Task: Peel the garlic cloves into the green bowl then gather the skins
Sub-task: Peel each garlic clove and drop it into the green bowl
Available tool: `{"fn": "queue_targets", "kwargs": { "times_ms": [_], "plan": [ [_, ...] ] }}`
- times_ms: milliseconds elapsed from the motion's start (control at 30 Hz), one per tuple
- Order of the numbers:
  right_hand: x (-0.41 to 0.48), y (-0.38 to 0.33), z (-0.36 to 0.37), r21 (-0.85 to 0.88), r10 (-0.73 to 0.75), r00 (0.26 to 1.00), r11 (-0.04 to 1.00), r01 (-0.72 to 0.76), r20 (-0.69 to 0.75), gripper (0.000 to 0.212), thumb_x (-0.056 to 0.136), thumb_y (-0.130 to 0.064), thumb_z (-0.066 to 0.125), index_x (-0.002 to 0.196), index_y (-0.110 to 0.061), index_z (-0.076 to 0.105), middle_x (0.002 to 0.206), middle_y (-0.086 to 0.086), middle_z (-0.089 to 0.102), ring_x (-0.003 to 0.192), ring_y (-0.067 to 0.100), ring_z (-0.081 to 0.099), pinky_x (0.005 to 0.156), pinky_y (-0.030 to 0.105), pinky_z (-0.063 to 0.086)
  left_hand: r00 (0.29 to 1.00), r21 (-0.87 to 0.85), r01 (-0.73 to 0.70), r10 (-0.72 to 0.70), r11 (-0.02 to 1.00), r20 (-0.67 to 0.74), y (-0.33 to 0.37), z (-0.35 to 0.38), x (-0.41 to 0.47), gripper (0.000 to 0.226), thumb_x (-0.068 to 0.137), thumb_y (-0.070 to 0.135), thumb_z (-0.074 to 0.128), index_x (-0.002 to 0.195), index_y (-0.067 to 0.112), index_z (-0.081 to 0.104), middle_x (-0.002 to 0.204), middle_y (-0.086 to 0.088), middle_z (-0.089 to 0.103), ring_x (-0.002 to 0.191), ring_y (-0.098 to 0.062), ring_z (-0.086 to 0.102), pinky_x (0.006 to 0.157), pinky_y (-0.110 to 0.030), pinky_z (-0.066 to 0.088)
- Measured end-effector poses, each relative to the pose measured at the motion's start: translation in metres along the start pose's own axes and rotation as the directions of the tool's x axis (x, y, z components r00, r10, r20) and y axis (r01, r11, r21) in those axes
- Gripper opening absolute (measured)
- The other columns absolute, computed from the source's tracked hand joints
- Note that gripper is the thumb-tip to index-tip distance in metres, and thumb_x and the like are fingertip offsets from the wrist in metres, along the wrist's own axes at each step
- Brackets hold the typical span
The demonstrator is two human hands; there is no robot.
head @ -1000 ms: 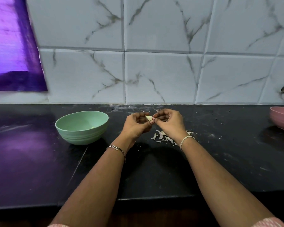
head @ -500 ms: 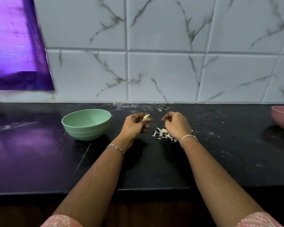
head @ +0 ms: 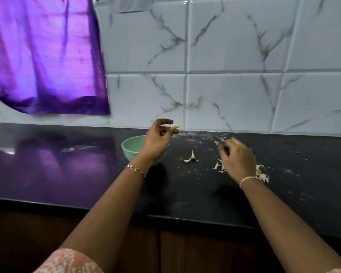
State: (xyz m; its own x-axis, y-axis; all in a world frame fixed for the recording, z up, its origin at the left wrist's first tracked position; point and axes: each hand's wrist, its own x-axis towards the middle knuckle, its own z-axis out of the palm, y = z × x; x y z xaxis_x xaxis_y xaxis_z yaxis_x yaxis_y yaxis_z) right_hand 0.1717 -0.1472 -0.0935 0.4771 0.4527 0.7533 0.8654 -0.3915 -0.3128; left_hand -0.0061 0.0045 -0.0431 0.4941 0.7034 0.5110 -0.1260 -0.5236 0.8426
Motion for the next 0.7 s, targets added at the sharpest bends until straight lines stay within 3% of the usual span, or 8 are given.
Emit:
{"fn": "queue_targets", "kwargs": {
  "times_ms": [67, 167, 233, 333, 433, 567, 700],
  "plan": [
    [-0.002, -0.005, 0.001, -0.017, -0.036, 0.999, 0.999, 0.036, 0.040, 0.038, 0.101, -0.040, 0.043, 0.076, -0.012, 0.051, 0.077, -0.002, 0.050, 0.073, 0.027, 0.055, 0.058, 0.032, 0.033, 0.999, 0.151, -0.029, 0.024, 0.988, 0.032, -0.002, -0.025, 0.007, 0.014, 0.095, 0.009, 0.057, 0.104, 0.020, 0.056, 0.088, 0.000, 0.072, 0.057, 0.009, 0.056, 0.054, -0.010, 0.041],
    [-0.005, -0.012, 0.002, -0.001, -0.077, 0.994, 0.997, 0.078, 0.081, 0.021, 0.102, -0.025, 0.042, 0.090, -0.012, 0.054, 0.088, 0.004, 0.060, 0.080, 0.031, 0.060, 0.061, 0.033, 0.035, 0.992, 0.440, -0.063, 0.010, 0.896, 0.122, -0.011, -0.054, 0.018, 0.015, 0.091, 0.015, 0.061, 0.089, 0.029, 0.056, 0.080, 0.011, 0.071, 0.081, -0.006, 0.066, 0.076, -0.026, 0.051],
    [-0.006, -0.018, 0.003, -0.011, -0.144, 0.985, 0.989, 0.145, 0.094, 0.014, 0.100, -0.021, 0.046, 0.101, -0.013, 0.058, 0.098, 0.005, 0.064, 0.083, 0.029, 0.063, 0.063, 0.033, 0.040, 0.983, 0.561, -0.071, -0.037, 0.825, 0.178, -0.016, -0.066, 0.022, 0.011, 0.090, 0.014, 0.059, 0.093, 0.025, 0.059, 0.078, 0.014, 0.069, 0.087, -0.013, 0.065, 0.081, -0.029, 0.049],
    [-0.007, -0.027, 0.012, -0.057, -0.286, 0.939, 0.952, 0.302, 0.189, 0.015, 0.097, -0.021, 0.050, 0.108, -0.017, 0.060, 0.106, -0.001, 0.061, 0.090, 0.023, 0.062, 0.067, 0.032, 0.046, 0.958, 0.674, -0.084, -0.126, 0.734, 0.257, -0.019, -0.074, 0.027, 0.019, 0.090, 0.020, 0.062, 0.108, 0.020, 0.059, 0.090, 0.003, 0.071, 0.091, -0.017, 0.062, 0.082, -0.028, 0.045],
    [-0.005, -0.033, 0.031, -0.133, -0.362, 0.861, 0.893, 0.430, 0.357, 0.030, 0.097, -0.019, 0.047, 0.126, -0.019, 0.056, 0.126, -0.002, 0.055, 0.111, 0.020, 0.055, 0.085, 0.032, 0.050, 0.946, 0.747, -0.088, -0.178, 0.659, 0.269, -0.023, -0.077, 0.034, 0.014, 0.087, 0.024, 0.064, 0.099, 0.023, 0.057, 0.098, -0.002, 0.070, 0.097, -0.020, 0.060, 0.086, -0.032, 0.047],
    [0.003, -0.034, 0.052, -0.142, -0.238, 0.849, 0.930, 0.339, 0.471, 0.052, 0.097, -0.014, 0.046, 0.146, -0.029, 0.039, 0.144, 0.003, 0.042, 0.133, 0.023, 0.039, 0.103, 0.036, 0.041, 0.940, 0.785, -0.121, -0.184, 0.608, 0.288, -0.027, -0.081, 0.039, 0.004, 0.088, 0.023, 0.062, 0.088, 0.024, 0.058, 0.096, -0.001, 0.069, 0.096, -0.020, 0.061, 0.087, -0.036, 0.050],
    [0.010, -0.034, 0.059, -0.198, -0.152, 0.826, 0.933, 0.302, 0.543, 0.047, 0.101, -0.020, 0.038, 0.146, -0.031, 0.037, 0.137, 0.003, 0.051, 0.131, 0.025, 0.040, 0.102, 0.037, 0.038, 0.937, 0.783, -0.132, -0.181, 0.608, 0.299, -0.030, -0.081, 0.039, 0.009, 0.092, 0.023, 0.059, 0.096, 0.021, 0.066, 0.087, 0.001, 0.073, 0.084, -0.014, 0.062, 0.083, -0.032, 0.050]
  ]
}}
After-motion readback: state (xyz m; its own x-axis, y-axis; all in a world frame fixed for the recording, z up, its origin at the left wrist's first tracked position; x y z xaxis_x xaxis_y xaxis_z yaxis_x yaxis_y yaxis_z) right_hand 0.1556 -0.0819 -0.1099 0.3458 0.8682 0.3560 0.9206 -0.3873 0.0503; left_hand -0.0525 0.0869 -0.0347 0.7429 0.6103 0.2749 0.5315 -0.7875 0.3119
